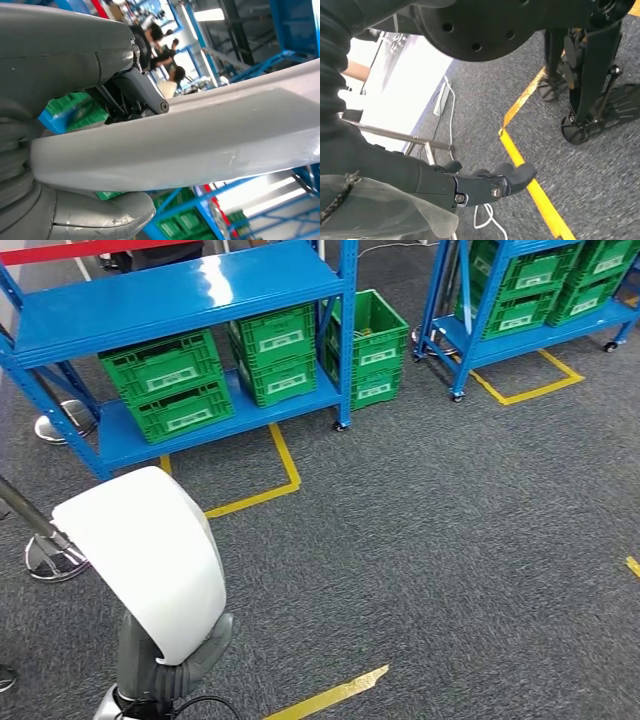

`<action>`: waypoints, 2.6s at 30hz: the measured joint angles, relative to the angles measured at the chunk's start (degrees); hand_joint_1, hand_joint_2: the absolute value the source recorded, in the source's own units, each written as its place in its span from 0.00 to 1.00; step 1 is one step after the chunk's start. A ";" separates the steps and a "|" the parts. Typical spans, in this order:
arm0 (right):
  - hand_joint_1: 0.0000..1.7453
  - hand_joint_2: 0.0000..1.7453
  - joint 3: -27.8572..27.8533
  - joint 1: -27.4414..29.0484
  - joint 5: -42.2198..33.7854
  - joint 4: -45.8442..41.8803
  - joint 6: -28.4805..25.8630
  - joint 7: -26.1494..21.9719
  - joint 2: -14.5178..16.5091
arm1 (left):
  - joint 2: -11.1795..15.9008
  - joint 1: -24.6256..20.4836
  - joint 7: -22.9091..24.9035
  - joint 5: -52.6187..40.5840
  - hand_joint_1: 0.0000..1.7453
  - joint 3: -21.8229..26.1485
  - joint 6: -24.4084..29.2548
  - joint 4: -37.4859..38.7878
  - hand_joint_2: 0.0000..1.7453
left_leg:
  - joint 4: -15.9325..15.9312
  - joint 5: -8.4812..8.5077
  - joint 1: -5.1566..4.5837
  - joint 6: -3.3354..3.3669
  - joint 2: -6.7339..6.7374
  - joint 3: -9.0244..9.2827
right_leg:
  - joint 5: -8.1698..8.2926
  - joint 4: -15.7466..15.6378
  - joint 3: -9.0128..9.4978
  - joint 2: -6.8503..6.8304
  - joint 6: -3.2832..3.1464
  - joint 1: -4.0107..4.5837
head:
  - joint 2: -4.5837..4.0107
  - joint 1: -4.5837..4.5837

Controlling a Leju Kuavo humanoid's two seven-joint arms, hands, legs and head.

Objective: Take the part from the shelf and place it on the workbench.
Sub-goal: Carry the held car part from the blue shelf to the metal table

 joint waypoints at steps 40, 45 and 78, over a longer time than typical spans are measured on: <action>0.00 1.00 -7.85 -0.55 7.01 -2.06 -4.86 0.44 1.43 | 0.01 -0.32 -0.60 1.58 1.00 0.11 -1.93 0.16 1.00 | -7.72 0.72 0.43 1.06 1.82 2.25 | -3.56 12.23 -10.59 -1.93 3.01 -0.78 | 0.00 0.46; 0.00 1.00 -9.32 -0.65 8.36 -2.47 -6.05 0.44 1.44 | 0.01 -0.33 -0.49 2.30 1.00 0.13 -2.04 0.17 1.00 | -7.46 0.58 0.28 0.79 6.00 2.15 | -1.26 8.06 -6.23 -4.38 3.62 -1.07 | 0.00 0.46; 0.00 1.00 -13.37 -1.44 12.05 -3.31 -6.99 0.45 2.09 | -0.31 -0.31 0.09 3.60 1.00 0.89 -3.05 0.37 1.00 | -6.93 0.15 0.05 -0.11 7.13 1.88 | 0.48 1.35 -2.53 -6.34 2.54 -0.62 | 0.00 0.35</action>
